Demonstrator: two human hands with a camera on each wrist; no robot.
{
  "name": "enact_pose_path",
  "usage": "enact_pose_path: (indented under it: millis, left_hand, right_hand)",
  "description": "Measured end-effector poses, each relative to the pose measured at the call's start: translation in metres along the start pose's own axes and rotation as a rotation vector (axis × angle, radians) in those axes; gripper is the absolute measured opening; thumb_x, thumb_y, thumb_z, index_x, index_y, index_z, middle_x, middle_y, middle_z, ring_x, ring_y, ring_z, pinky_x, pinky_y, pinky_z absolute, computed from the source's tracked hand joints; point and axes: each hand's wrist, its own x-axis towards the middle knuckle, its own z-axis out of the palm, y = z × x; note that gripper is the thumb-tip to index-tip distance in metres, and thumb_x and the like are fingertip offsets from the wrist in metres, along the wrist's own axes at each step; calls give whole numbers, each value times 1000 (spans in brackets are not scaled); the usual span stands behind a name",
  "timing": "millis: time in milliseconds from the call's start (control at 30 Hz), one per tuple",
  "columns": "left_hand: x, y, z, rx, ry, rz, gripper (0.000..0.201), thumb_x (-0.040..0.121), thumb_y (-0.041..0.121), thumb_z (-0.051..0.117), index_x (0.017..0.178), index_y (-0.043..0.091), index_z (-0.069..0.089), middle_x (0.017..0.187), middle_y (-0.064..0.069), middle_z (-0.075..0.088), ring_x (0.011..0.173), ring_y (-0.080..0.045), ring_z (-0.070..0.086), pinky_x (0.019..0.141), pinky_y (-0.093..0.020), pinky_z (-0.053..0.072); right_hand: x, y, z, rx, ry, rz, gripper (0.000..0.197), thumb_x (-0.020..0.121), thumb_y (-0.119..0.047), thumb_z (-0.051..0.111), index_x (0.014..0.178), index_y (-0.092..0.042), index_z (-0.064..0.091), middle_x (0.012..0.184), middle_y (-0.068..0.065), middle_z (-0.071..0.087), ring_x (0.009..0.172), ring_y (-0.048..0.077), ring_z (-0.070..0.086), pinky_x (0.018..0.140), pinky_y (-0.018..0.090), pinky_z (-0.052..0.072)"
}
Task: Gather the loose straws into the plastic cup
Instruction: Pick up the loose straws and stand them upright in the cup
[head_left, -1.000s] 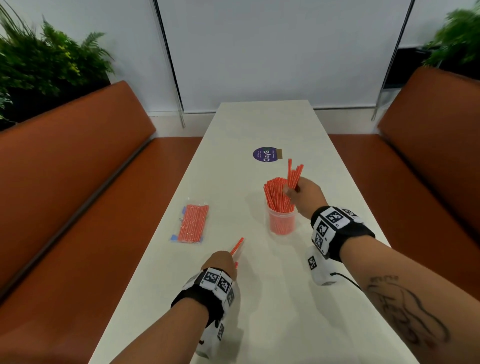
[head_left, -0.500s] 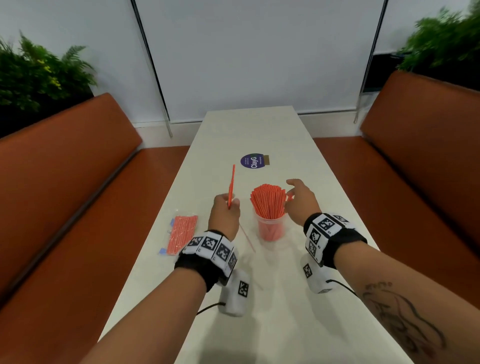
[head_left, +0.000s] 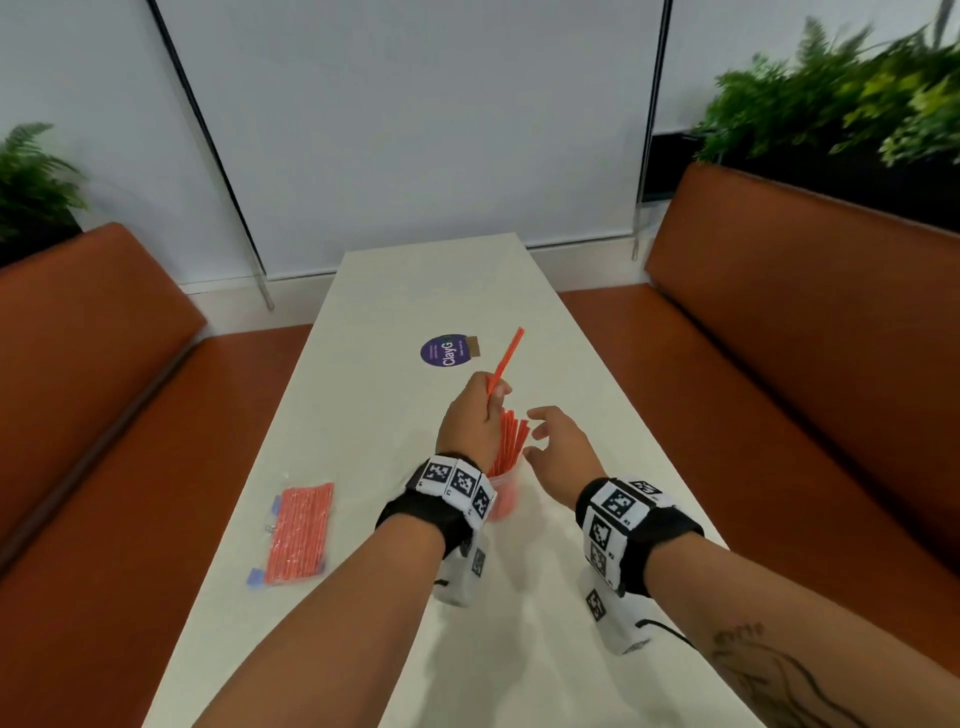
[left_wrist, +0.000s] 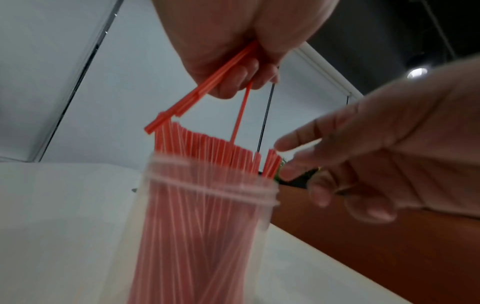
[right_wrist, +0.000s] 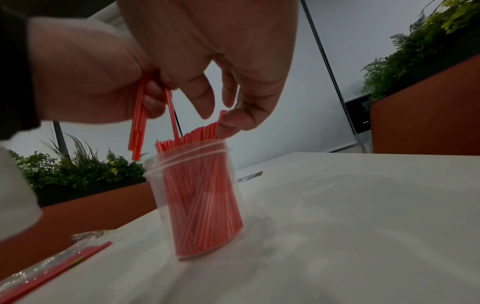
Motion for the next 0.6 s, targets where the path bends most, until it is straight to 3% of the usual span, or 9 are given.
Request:
enact_pose_path:
  millis: [100,233,333,467,600]
  left_hand:
    - [-1,-7,11,-42,-1,-21,27,100,19,34,108,5,56,112,-9,65,103,-25,61,80,-24,41]
    - [2,-5,20,-144,56,-69,22,99,13,37,103,1,55,100,-10,61,94,-24,58,73,-18,39]
    - [7,2,18,-164,71,-55,23,99,13,36,104,2,55,95,-2,56,90,-19,54,78,-24,39]
    - [15,10,16,-256,113,-61,21,100,15,33,99,7,53,92,1,52,86,-15,49,78,-25,38]
    - [17,-4,23,-430,161,-160,19,100,11,32,87,16,45,76,7,46,75,-14,45,65,-18,37]
  right_hand:
    - [1,3,-3,-7,-2,6,44,91,-7,54,133,-14,44,127,9,54,116,19,53,86,16,33]
    - [1,4,-2,-11,-23,21,44,90,-9,56,132,-15,44,125,8,55,112,19,54,87,20,38]
    - [3,4,2,-18,-37,11,44,90,-11,56,132,-16,45,123,8,56,108,20,57,92,27,46]
    - [6,3,5,-15,-39,2,43,90,-16,57,131,-15,46,120,7,57,101,18,56,92,29,47]
    - [7,6,7,0,-53,-6,42,89,-15,59,130,-14,47,119,8,58,95,15,53,91,29,47]
